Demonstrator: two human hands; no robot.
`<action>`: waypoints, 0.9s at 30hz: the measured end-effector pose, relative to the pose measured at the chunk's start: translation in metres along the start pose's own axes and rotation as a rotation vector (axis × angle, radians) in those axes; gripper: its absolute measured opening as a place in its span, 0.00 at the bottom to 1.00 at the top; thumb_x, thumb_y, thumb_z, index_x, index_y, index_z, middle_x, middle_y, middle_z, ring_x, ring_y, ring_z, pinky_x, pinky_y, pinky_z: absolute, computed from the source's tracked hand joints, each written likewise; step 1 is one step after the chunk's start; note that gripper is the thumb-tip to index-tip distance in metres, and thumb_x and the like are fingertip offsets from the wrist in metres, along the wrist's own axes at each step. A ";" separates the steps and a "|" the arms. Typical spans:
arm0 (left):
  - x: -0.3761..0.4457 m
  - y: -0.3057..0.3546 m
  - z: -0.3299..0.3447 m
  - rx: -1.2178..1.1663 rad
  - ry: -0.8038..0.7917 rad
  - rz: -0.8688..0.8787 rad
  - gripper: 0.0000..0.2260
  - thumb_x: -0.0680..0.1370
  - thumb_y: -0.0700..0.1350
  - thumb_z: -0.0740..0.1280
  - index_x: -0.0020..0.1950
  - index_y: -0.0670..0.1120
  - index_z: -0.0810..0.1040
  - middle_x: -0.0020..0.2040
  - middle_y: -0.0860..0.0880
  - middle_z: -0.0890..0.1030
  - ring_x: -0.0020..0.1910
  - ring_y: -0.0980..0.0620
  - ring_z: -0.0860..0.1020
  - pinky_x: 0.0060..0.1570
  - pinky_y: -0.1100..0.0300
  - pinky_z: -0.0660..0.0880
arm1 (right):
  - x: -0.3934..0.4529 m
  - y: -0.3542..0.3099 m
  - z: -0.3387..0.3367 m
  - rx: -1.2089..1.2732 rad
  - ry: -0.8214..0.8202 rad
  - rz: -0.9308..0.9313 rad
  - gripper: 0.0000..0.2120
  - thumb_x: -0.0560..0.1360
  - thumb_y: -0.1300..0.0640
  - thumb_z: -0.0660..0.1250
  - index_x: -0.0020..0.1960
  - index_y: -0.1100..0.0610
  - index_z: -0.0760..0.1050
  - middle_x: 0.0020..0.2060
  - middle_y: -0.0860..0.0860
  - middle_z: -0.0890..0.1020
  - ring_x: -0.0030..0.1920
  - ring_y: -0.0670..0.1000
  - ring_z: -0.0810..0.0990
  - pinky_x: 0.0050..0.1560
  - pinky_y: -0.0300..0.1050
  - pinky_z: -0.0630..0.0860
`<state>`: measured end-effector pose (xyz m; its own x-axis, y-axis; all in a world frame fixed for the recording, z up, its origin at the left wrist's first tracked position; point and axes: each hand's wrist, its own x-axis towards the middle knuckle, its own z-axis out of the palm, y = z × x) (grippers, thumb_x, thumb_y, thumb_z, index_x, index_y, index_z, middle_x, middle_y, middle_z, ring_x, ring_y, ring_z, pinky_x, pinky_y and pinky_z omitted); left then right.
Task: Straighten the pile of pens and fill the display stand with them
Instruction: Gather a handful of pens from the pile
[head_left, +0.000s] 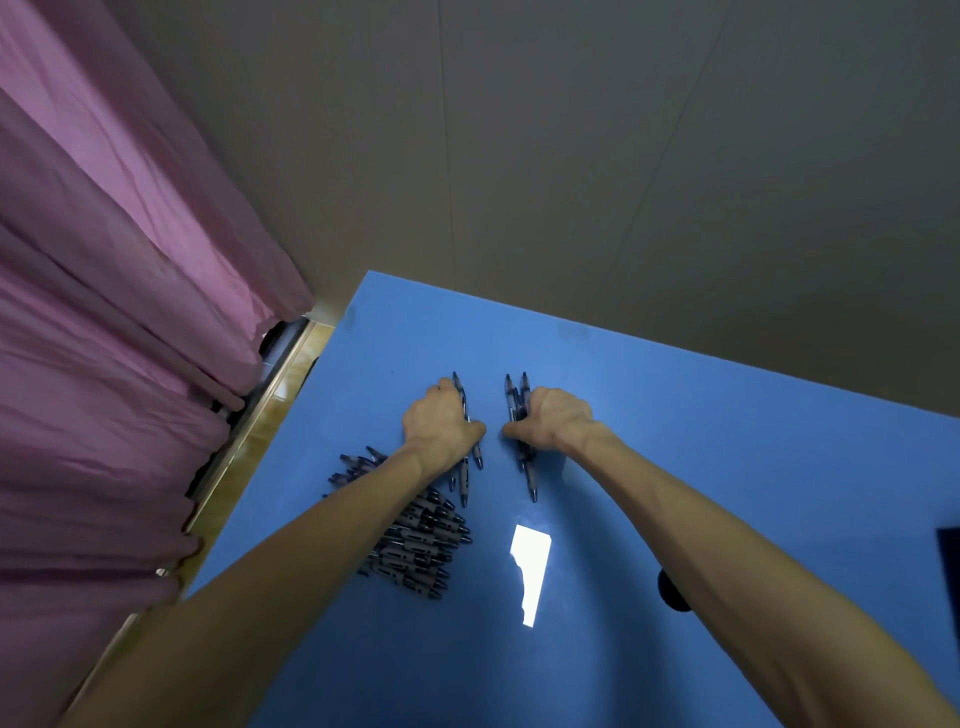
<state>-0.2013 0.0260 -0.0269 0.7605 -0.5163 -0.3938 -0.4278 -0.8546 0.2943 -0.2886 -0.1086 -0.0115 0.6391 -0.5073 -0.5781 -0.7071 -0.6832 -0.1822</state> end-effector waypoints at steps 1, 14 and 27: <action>0.000 0.005 0.004 -0.015 -0.004 0.001 0.22 0.77 0.50 0.70 0.64 0.41 0.68 0.60 0.42 0.78 0.55 0.40 0.80 0.44 0.54 0.72 | 0.000 0.003 0.001 0.008 -0.008 -0.007 0.18 0.74 0.40 0.69 0.40 0.52 0.67 0.37 0.47 0.73 0.45 0.53 0.76 0.45 0.45 0.69; 0.005 0.003 0.008 -0.431 -0.070 -0.075 0.07 0.84 0.44 0.60 0.58 0.44 0.63 0.46 0.46 0.76 0.44 0.45 0.75 0.39 0.51 0.71 | -0.012 0.037 0.018 0.074 0.074 -0.179 0.13 0.80 0.48 0.60 0.44 0.58 0.70 0.41 0.54 0.77 0.44 0.59 0.74 0.43 0.47 0.68; -0.035 0.024 -0.027 -0.567 -0.085 0.126 0.04 0.84 0.41 0.61 0.58 0.42 0.68 0.45 0.49 0.81 0.43 0.49 0.77 0.52 0.48 0.77 | -0.081 0.067 0.021 0.400 0.274 -0.075 0.14 0.81 0.52 0.52 0.41 0.56 0.67 0.39 0.54 0.81 0.42 0.58 0.79 0.45 0.52 0.74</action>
<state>-0.2245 0.0251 0.0175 0.6687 -0.6349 -0.3869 -0.1663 -0.6350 0.7544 -0.3939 -0.1020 0.0059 0.7109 -0.6204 -0.3312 -0.6826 -0.4953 -0.5374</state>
